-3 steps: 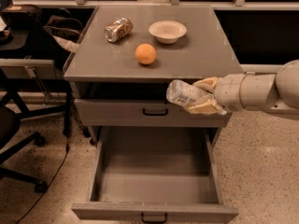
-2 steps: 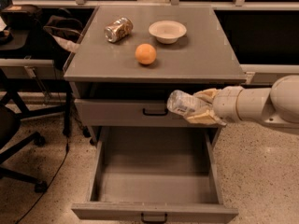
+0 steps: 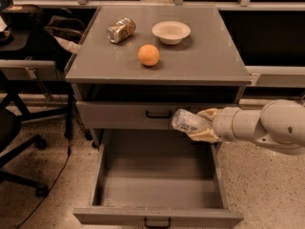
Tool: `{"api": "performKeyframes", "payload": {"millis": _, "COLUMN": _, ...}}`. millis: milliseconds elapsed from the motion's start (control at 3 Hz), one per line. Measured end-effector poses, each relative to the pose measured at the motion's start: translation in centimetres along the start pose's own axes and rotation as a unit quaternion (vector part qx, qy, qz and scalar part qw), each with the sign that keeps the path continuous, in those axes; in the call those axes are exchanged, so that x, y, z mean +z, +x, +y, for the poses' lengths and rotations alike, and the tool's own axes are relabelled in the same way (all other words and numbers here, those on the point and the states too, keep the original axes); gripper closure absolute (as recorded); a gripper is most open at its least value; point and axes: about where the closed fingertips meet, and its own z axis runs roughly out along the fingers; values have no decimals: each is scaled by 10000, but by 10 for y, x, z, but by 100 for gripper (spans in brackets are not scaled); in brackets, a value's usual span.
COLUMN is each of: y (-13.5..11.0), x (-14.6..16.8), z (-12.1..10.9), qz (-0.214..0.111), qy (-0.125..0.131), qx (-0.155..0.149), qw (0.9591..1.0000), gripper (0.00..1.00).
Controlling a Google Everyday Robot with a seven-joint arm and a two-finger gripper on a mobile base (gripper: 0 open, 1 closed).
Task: Place blue plastic bottle into middle drawer
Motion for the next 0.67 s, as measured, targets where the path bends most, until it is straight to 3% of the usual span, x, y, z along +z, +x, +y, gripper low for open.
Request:
{"api": "performKeyframes", "payload": {"millis": 333, "y": 25, "x": 16, "z": 7, "qz": 217, "qy": -14, "qx": 94, "qw": 9997, "gripper": 100}}
{"api": "performKeyframes", "payload": {"millis": 667, "y": 43, "x": 32, "z": 13, "qz": 429, "qy": -199, "qx": 149, "qw": 9988, "gripper": 100}}
